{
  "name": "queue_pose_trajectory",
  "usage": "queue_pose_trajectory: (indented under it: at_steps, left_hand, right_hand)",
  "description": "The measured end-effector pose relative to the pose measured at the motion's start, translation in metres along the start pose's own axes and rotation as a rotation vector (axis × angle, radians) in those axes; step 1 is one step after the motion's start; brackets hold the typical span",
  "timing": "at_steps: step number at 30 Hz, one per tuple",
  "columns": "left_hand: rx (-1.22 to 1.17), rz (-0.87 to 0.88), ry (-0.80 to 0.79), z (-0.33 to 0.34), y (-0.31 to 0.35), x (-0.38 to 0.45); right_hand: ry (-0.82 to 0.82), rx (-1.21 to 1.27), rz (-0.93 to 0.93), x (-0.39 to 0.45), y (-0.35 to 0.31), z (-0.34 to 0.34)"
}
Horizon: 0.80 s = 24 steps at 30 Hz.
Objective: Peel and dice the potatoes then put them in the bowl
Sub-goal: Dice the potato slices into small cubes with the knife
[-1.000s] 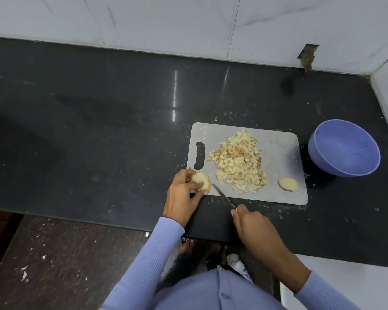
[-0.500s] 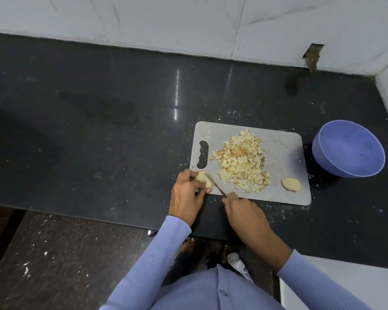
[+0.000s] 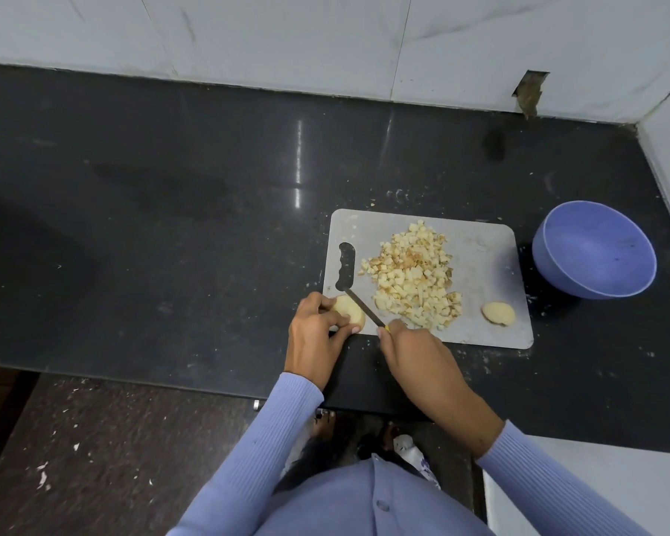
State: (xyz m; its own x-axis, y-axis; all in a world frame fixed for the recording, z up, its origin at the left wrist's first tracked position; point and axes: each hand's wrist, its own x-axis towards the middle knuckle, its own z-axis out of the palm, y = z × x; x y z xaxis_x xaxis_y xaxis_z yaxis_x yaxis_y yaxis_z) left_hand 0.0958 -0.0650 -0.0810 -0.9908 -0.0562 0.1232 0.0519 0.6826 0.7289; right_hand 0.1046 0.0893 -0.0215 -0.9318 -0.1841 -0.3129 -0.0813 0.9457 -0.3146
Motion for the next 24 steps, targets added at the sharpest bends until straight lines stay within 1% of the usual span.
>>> queue_pose_trajectory:
  at_steps: [3,6,12,15,17,20,24]
  left_hand:
    - [-0.011,-0.007,0.006,-0.001,0.0,0.0]
    - [-0.01,-0.006,0.002,0.0,0.001,0.0]
    - [-0.001,-0.003,0.002,-0.001,0.004,0.001]
    - [-0.019,-0.013,-0.005,-0.002,0.003,0.0]
    - [-0.046,-0.033,-0.009,-0.002,0.002,-0.001]
    - [-0.08,-0.055,-0.007,-0.004,0.001,-0.002]
    - [-0.065,-0.041,0.01,-0.005,0.002,-0.003]
  right_hand:
    - [-0.006,-0.015,-0.028,0.012,-0.006,0.007]
    - [-0.056,-0.029,-0.014,0.01,-0.004,0.011]
    - [-0.155,-0.159,0.054,-0.029,0.015,0.008]
    - [-0.174,-0.116,0.059,-0.038,0.023,-0.004]
    - [-0.144,-0.059,0.065,-0.035,0.022,-0.014]
    - [-0.055,-0.01,0.04,-0.022,0.009,-0.019]
    - [-0.049,0.001,-0.004,0.005,-0.01,-0.007]
